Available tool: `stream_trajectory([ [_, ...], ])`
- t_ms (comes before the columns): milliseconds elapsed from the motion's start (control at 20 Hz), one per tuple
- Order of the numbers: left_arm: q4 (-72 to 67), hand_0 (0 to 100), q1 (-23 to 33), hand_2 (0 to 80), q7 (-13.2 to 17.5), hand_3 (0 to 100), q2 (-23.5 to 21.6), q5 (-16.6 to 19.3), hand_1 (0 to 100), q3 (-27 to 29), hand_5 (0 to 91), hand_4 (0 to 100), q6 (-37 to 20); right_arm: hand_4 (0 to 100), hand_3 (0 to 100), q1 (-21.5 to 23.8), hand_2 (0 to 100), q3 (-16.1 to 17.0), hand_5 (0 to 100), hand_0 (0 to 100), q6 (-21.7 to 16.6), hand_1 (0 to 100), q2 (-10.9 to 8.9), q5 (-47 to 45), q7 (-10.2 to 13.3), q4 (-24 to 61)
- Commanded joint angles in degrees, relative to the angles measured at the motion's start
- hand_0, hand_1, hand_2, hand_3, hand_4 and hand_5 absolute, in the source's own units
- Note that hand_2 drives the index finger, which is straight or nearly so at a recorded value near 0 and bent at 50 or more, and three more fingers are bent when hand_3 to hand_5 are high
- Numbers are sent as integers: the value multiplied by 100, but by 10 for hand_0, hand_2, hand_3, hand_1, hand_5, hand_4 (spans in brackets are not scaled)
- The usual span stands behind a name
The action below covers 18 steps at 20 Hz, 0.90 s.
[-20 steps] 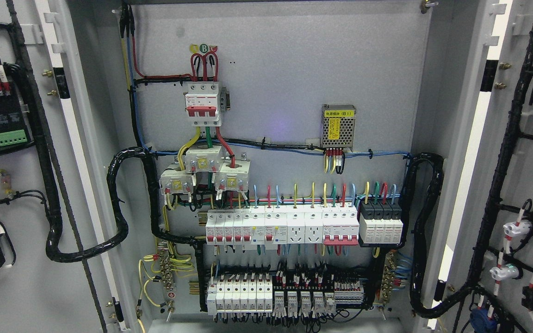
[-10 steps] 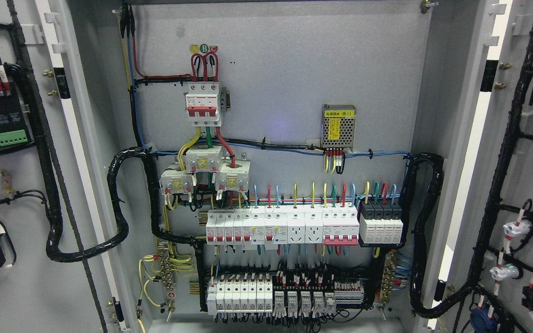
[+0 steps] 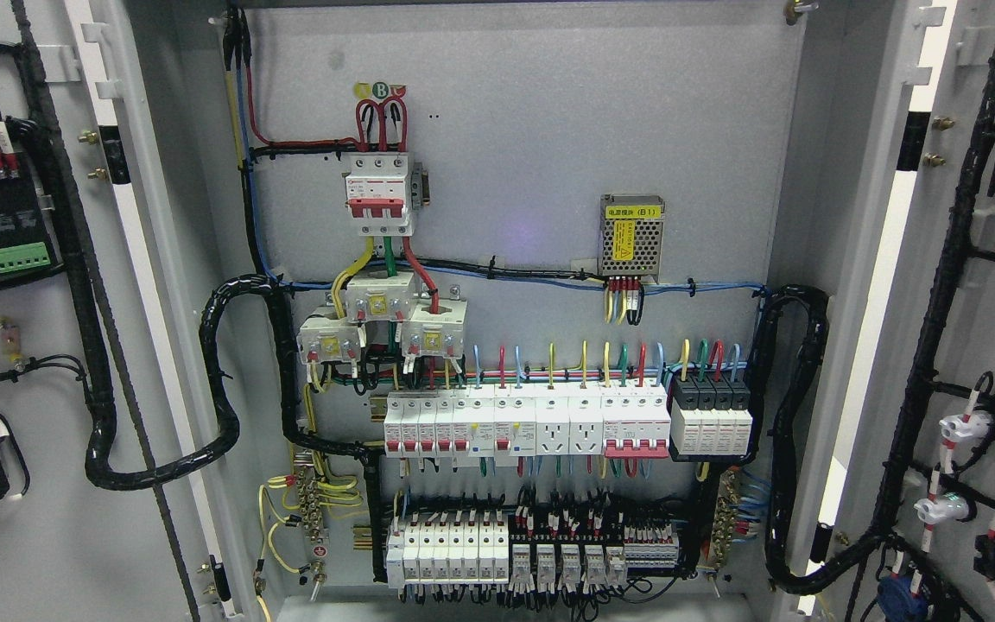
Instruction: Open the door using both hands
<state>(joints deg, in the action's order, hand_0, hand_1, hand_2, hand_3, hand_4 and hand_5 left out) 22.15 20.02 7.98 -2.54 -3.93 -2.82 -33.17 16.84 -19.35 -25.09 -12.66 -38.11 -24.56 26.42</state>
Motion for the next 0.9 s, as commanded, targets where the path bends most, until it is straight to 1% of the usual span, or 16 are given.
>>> stream_trajectory([
  [0,-1494,0,-445,0,-16,0,421,32,0,62,0,31,659,0,0,-453,0,528,0,107,996,0,712,41,13,-1824],
  [100,-1495,0,-517,0,-7,0,421,32,0,62,0,31,1179,0,0,-471,0,493,0,107,1059,0,747,49,48,-1842],
  [150,-1486,0,-525,0,-16,0,421,32,0,62,0,31,1337,0,0,-523,0,484,0,107,1059,0,756,136,187,-1886],
  [200,-1486,0,-543,0,-16,0,421,32,0,70,0,31,1443,0,0,-610,0,493,0,107,1059,0,756,329,441,-1964],
  [300,-1512,0,-683,0,-7,0,430,23,0,97,0,31,1794,0,0,-769,0,528,0,107,1068,0,756,794,1100,-2201],
  [351,-1512,0,-745,0,-7,0,430,23,0,175,0,31,2057,0,0,-830,0,528,0,107,1077,0,765,962,1329,-2255],
  [401,-1521,0,-823,0,-7,0,430,23,0,263,0,31,2286,0,0,-857,0,520,0,107,1155,0,791,1085,1444,-2272],
  [501,-1521,0,-886,0,2,0,430,6,0,316,0,31,2507,0,0,-866,0,520,0,107,1619,0,844,1270,1481,-2281],
  [551,-1521,0,-912,0,2,0,430,6,0,351,0,31,2578,0,0,-866,0,520,0,107,1770,0,870,1315,1489,-2281],
  [651,-1521,0,-965,0,19,0,438,-3,0,404,0,31,2806,0,0,-866,0,502,0,107,1850,0,879,1341,1498,-2290],
  [701,-1521,0,-974,0,28,0,438,-3,0,431,0,31,2963,0,0,-866,0,493,0,107,1972,0,905,1341,1507,-2299],
  [751,-1521,0,-974,0,28,0,438,-12,0,457,0,31,3130,0,0,-866,0,502,0,107,2121,0,958,1350,1568,-2308],
  [851,-1512,0,-1000,0,54,0,438,-29,0,492,0,31,3316,0,0,-866,0,502,0,107,2193,0,994,1473,1927,-2308],
])
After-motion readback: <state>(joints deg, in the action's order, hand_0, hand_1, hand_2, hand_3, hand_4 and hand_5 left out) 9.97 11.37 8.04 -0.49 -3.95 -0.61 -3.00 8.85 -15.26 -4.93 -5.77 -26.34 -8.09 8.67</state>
